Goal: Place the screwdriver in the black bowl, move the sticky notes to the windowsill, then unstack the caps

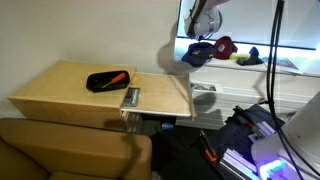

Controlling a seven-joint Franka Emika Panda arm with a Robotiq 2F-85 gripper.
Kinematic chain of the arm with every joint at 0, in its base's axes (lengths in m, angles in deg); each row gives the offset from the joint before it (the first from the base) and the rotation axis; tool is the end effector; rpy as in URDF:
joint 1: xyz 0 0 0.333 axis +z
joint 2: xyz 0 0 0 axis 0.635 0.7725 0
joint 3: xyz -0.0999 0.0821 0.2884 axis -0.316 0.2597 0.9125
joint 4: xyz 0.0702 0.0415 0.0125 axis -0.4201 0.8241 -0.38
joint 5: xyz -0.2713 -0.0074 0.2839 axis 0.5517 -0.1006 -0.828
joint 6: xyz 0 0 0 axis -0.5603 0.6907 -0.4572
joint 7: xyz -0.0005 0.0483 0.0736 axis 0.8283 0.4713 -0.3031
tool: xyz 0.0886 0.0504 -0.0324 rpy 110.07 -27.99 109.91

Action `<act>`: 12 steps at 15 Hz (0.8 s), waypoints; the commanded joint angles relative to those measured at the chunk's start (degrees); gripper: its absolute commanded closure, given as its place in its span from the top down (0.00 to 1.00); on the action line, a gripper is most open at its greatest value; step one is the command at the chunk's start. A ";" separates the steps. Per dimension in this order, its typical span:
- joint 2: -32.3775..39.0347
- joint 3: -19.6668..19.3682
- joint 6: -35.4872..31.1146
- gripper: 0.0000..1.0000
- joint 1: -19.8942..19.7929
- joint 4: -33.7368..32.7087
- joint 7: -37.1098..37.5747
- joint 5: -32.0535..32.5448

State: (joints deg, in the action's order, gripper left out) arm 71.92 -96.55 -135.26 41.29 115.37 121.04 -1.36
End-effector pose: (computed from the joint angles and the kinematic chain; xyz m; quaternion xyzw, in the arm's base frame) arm 0.6605 -0.2761 0.2393 -0.5084 0.7682 -0.3745 0.1053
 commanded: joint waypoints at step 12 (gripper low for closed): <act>9.35 21.85 49.94 1.00 -28.50 -29.98 -13.95 -11.89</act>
State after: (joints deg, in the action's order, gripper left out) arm 78.32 -67.54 -93.38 7.47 90.68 98.83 -15.79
